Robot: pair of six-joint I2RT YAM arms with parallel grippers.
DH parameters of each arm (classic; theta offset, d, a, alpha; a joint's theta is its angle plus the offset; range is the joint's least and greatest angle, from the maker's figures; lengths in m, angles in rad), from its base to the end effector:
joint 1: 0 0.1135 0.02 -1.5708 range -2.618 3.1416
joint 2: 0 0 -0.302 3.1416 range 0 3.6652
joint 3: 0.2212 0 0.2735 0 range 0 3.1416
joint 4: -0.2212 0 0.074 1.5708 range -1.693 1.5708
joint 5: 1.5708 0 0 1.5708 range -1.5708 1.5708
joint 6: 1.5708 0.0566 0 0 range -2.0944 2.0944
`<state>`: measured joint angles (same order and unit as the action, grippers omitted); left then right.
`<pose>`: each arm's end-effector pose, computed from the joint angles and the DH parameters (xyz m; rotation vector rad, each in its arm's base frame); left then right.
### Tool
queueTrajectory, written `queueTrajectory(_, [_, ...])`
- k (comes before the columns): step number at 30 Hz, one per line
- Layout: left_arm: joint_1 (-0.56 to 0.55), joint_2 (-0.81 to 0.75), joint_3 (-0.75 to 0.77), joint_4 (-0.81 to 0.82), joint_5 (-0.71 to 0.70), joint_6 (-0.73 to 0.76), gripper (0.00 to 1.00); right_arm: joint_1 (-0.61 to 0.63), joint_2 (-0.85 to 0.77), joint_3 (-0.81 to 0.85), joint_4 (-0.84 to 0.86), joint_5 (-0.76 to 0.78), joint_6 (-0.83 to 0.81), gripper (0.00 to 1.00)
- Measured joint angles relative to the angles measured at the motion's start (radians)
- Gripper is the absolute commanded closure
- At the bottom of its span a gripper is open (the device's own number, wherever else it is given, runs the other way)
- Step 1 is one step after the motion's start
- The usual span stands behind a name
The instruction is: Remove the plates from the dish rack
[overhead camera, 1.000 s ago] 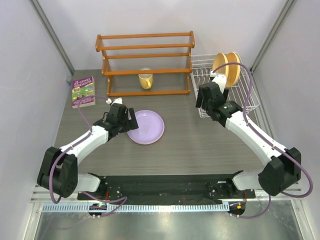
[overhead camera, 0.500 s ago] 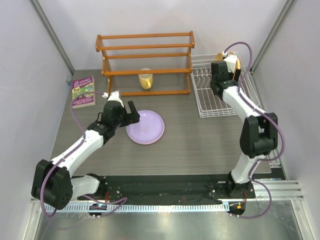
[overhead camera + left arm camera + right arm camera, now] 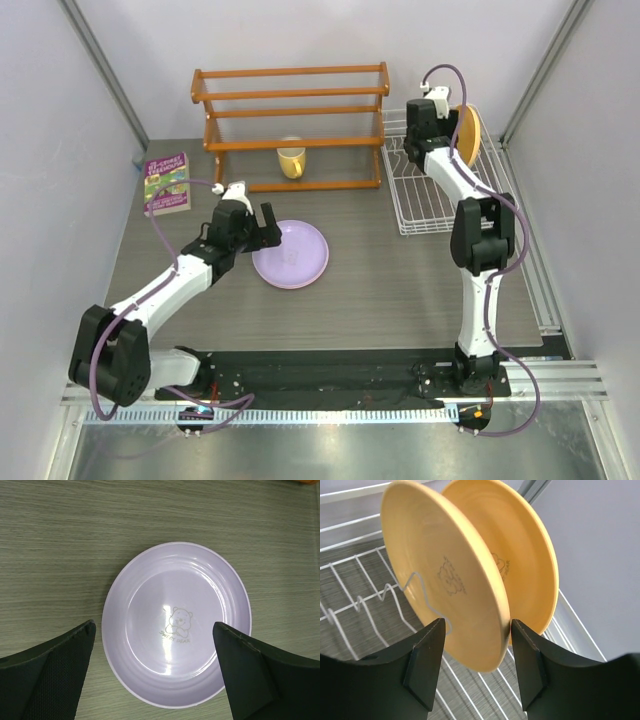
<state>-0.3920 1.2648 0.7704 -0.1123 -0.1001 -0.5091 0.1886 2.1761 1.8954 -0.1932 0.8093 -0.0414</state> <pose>0.2789 -0.1092 0.2534 -0.1864 2.1947 -0.4024 0.5631 0.0658 0.2940 0.2751 1.9392 -0.7242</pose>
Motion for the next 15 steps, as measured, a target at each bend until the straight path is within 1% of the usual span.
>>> queueTrajectory(6, [0.0,0.034,0.015,0.004,0.0,0.021,0.01,-0.002,0.037,0.032,0.006,0.04,-0.06,0.4])
queueTrajectory(9, [0.0,0.037,0.017,0.005,0.0,0.024,0.01,-0.009,0.041,0.032,0.006,0.042,-0.07,0.49])
queueTrajectory(10, [0.0,0.039,0.018,0.005,0.0,0.024,0.01,-0.01,0.041,0.032,0.006,0.042,-0.073,0.57])
queueTrajectory(11, [0.0,0.04,0.019,0.004,0.0,0.025,0.01,-0.012,0.041,0.032,0.007,0.042,-0.076,0.69])
queueTrajectory(12, [0.0,0.04,0.019,0.005,0.0,0.026,0.01,-0.013,0.041,0.032,0.007,0.042,-0.082,0.76])
queueTrajectory(13, [0.0,0.04,0.019,0.004,0.0,0.026,0.01,-0.014,0.041,0.032,0.009,0.056,-0.087,0.78])
queueTrajectory(15, [0.0,0.04,0.019,0.004,0.0,0.028,0.0,-0.019,0.041,0.032,0.014,0.068,-0.092,0.78])
